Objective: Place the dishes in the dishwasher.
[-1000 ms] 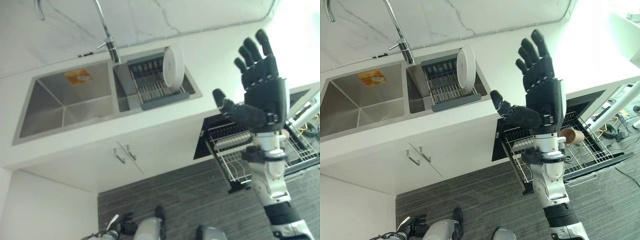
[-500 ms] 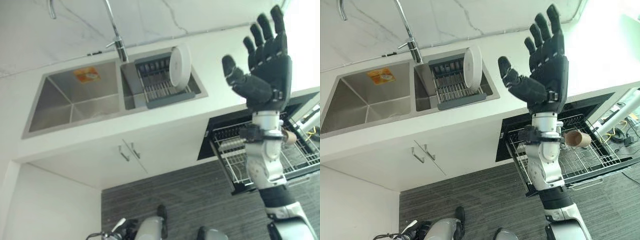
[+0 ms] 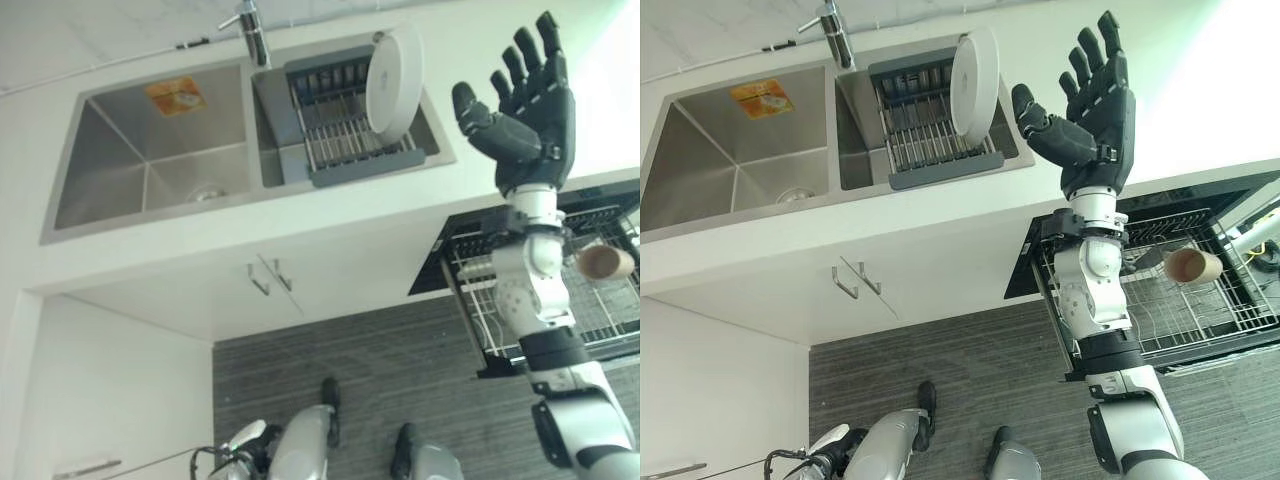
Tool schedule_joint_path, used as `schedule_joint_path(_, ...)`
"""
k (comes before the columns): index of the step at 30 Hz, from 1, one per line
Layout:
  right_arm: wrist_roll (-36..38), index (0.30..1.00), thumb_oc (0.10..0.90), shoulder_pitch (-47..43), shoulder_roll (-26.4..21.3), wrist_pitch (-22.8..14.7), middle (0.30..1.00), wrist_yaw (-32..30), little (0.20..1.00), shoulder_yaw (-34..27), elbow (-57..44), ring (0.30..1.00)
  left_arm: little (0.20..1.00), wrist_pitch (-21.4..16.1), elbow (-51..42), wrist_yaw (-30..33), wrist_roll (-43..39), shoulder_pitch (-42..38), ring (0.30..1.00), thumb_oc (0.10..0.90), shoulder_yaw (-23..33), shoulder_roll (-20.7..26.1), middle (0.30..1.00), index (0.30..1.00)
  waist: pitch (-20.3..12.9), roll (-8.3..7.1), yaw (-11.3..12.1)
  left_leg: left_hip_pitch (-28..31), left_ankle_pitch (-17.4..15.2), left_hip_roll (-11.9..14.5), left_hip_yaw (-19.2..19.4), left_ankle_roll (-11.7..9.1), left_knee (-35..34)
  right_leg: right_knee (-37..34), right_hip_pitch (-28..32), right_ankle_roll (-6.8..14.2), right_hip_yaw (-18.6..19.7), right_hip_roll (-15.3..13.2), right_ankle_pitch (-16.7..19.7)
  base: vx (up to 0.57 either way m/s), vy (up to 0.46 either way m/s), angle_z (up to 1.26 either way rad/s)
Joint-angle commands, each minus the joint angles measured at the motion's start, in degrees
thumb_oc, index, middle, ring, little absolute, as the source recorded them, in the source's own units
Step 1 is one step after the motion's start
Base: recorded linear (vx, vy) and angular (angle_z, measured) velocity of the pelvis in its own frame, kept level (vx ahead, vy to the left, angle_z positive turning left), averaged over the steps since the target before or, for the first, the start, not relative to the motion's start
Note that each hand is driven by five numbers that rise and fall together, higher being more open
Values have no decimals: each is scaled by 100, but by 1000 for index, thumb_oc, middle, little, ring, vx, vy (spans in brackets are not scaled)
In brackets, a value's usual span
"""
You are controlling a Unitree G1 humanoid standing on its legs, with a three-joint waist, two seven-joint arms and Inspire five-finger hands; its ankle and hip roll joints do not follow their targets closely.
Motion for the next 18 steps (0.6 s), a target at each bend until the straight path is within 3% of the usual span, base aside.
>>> schedule_joint_path(1, -86, 900, 800, -903, -415, -397, 900, 44, 900, -248, -430, 900, 900, -44, 33, 343, 161, 81, 900, 800, -53, 52, 900, 900, -205, -40, 55, 224, -836, -308, -670, -79, 344, -319, 79, -48, -309, 227, 324, 90, -16, 15)
schedule_joint_path(12, 226, 900, 800, -1623, -745, 290, 900, -133, 900, -60, 357, 900, 900, -251, -54, 474, 211, 144, 900, 800, -110, 217, 900, 900, -107, -45, 301, 268, -846, -392, -817, -59, 344, -319, 209, -64, -431, 189, 299, 51, 6, 5)
schedule_joint_path(18, 133, 900, 800, -2084, -1200, 156, 900, -264, 900, 53, 1091, 900, 900, -367, -146, 534, 62, 152, 900, 800, -166, 315, 900, 900, 0, 6, 396, 219, -834, -429, -849, -33, 344, -319, 207, -55, -512, 167, 326, 9, 39, 12)
